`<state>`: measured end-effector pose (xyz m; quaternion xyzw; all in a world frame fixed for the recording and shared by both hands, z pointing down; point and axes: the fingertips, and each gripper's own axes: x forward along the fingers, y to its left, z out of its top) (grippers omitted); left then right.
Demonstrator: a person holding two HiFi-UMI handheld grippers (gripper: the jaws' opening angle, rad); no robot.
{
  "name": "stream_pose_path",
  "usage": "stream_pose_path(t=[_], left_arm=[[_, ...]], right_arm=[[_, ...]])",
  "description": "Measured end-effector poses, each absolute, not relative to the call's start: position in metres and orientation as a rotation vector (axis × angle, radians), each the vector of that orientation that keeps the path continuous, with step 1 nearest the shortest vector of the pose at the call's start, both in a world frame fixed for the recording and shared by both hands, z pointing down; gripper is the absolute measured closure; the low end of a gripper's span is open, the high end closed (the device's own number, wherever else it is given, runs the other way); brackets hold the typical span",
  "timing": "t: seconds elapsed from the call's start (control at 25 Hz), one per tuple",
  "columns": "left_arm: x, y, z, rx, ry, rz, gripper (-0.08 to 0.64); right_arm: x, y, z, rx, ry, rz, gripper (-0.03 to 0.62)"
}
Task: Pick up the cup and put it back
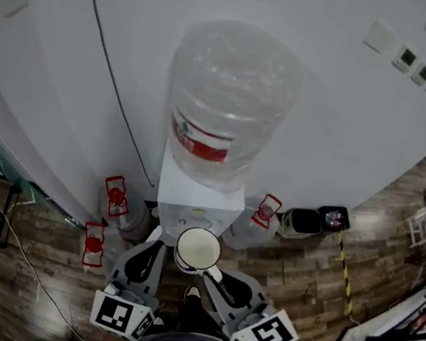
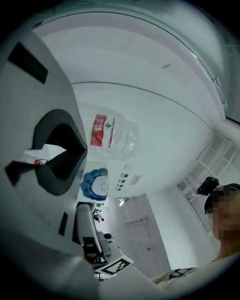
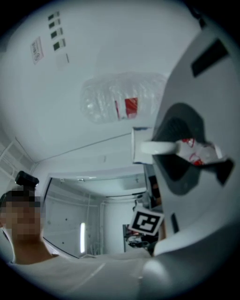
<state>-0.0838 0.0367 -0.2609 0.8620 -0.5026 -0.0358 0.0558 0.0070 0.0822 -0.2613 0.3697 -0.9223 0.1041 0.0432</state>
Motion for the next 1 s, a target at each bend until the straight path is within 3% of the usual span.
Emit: stream_pose_path(t=[0.36,1.0], left_arm=[[-0.101,0.104,-0.272,2.596,-1.515,-0.144,0.554],[-0.103,0.126,-0.269,2.622,-1.429,-0.129,0.554]], right_arm=[[-0.006,0.149,-0.266,1.214,-2.783,0.303,0.522],[-0.014,0.169,-0.261,1.291,-2.743,0.336,0.522]])
